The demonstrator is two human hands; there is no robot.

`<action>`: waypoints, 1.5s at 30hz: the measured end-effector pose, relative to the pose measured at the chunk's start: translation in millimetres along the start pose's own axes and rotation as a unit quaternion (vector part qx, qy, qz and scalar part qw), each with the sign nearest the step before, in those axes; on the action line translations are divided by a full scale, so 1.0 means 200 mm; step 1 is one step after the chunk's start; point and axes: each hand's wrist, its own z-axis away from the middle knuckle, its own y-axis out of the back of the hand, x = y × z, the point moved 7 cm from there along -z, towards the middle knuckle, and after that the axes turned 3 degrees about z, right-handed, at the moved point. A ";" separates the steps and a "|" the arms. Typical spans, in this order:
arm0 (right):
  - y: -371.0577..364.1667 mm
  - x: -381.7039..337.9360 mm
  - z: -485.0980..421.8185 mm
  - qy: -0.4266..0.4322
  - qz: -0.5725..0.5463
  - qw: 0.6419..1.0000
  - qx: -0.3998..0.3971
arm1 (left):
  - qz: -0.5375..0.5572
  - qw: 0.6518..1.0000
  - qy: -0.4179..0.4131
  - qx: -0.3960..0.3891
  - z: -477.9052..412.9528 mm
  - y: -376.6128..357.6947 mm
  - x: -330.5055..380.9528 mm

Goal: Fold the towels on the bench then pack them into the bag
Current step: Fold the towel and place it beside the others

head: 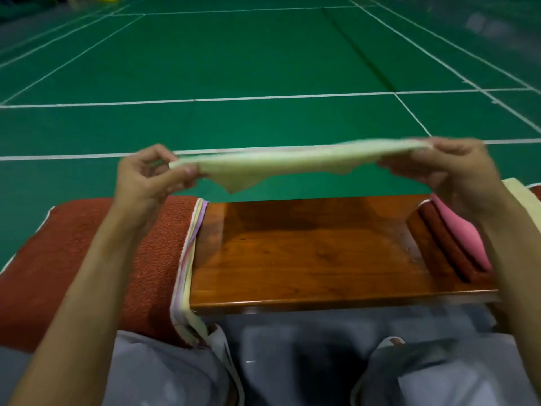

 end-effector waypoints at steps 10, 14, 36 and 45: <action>-0.09 0.60 0.55 -0.395 0.271 0.779 -0.406 | -0.290 0.768 0.420 -0.387 0.52 0.02 -0.60; -0.09 0.64 0.60 -0.442 0.289 0.721 -0.449 | -0.346 0.659 0.523 -0.416 0.63 -0.03 -0.66; -0.37 0.92 0.31 -0.110 0.666 0.728 -0.121 | -0.669 0.722 0.113 -0.134 0.38 -0.28 -0.92; -0.23 0.88 0.31 -0.148 0.629 0.762 -0.047 | -0.620 0.773 0.120 -0.056 0.37 -0.23 -0.84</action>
